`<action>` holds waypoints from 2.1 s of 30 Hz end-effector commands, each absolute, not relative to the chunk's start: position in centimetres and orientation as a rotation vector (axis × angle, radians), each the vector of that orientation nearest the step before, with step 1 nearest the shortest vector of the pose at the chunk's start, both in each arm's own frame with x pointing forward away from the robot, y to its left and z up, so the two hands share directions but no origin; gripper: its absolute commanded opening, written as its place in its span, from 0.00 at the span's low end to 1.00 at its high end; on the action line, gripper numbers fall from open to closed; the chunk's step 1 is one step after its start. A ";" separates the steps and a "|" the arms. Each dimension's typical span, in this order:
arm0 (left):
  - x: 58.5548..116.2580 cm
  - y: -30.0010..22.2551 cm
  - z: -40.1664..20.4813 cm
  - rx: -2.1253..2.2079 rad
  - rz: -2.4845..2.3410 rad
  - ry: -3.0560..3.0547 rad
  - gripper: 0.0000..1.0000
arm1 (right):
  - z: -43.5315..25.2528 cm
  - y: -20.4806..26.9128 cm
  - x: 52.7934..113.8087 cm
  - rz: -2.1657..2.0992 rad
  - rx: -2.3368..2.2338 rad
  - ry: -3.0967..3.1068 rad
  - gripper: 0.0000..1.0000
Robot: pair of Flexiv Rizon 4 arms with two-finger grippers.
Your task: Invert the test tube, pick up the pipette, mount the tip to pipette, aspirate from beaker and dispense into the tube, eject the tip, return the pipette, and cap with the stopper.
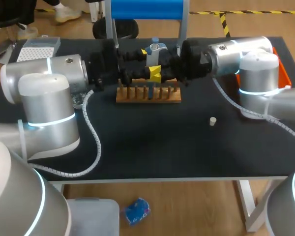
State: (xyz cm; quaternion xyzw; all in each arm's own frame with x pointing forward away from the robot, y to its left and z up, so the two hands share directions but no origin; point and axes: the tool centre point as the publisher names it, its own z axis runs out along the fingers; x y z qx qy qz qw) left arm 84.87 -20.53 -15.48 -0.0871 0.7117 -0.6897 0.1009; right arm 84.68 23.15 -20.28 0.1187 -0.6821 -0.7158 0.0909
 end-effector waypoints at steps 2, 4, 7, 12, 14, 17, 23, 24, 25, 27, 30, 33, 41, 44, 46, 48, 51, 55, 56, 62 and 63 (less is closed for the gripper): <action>84.7 -20.7 -15.6 -0.269 -2.034 2.090 0.58 | -20.4 23.2 84.8 -2.130 0.353 -2.022 0.00; 84.7 -20.6 -15.6 -0.270 -2.032 2.088 0.51 | -20.4 23.2 84.8 -2.131 0.352 -2.021 0.00; 84.7 -20.6 -15.6 -0.271 -2.030 2.087 0.49 | -20.5 23.2 84.8 -2.132 0.351 -2.019 0.00; 84.7 -20.6 -15.7 -0.273 -2.030 2.089 0.24 | -20.5 23.2 84.8 -2.130 0.352 -2.018 0.00; 84.7 -20.6 -15.7 -0.274 -2.030 2.090 0.23 | -20.5 23.2 84.7 -2.129 0.352 -2.017 0.00; 84.7 -20.6 -15.7 -0.271 -2.024 2.100 0.12 | -20.5 23.2 84.8 -2.124 0.351 -2.017 0.00; 84.7 -20.5 -15.7 -0.267 -2.023 2.105 0.00 | -20.6 23.2 84.8 -2.119 0.350 -2.018 0.00; 84.7 -20.5 -15.7 -0.265 -2.023 2.107 0.00 | -20.6 23.2 84.8 -2.119 0.350 -2.019 0.00; 84.7 -20.5 -15.7 -0.264 -2.023 2.108 0.00 | -20.6 23.2 84.8 -2.119 0.350 -2.019 0.00; 84.7 -20.5 -15.7 -0.260 -2.023 2.110 0.00 | -20.5 23.1 84.8 -2.118 0.352 -2.021 0.00; 84.7 -20.5 -15.6 -0.258 -2.025 2.110 0.00 | -20.5 23.1 84.8 -2.118 0.351 -2.023 0.00; 84.8 -20.5 -15.6 -0.256 -2.024 2.111 0.00 | -20.4 23.0 84.8 -2.118 0.351 -2.024 0.00; 85.2 -20.3 -14.7 -0.269 -2.032 2.092 0.00 | -20.1 22.3 84.7 -2.112 0.329 -2.036 1.00; 85.6 -20.0 -14.1 -0.271 -2.020 2.086 0.00 | -20.1 21.8 84.7 -2.100 0.314 -2.053 1.00; 86.0 -19.6 -13.5 -0.276 -2.014 2.085 0.00 | -20.1 21.2 84.6 -2.089 0.292 -2.072 1.00; 86.6 -19.1 -13.1 -0.311 -1.987 2.111 0.00 | -19.9 20.3 84.6 -2.085 0.265 -2.093 1.00; 87.6 -18.5 -12.8 -0.360 -1.941 2.140 0.00 | -19.6 19.0 84.6 -2.080 0.238 -2.126 1.00; 89.2 -17.7 -12.3 -0.452 -1.883 2.153 0.00 | -19.1 17.2 84.8 -2.079 0.208 -2.169 1.00; 89.6 -17.5 -12.1 -0.463 -1.865 2.142 0.00 | -19.0 16.8 84.9 -2.078 0.198 -2.181 1.00; 92.5 -16.5 -11.4 -0.632 -1.820 2.047 0.00 | -18.5 14.8 85.9 -2.080 0.149 -2.212 1.00; 93.0 -16.3 -11.3 -0.652 -1.793 2.032 0.00 | -18.4 14.5 86.2 -2.075 0.144 -2.223 1.00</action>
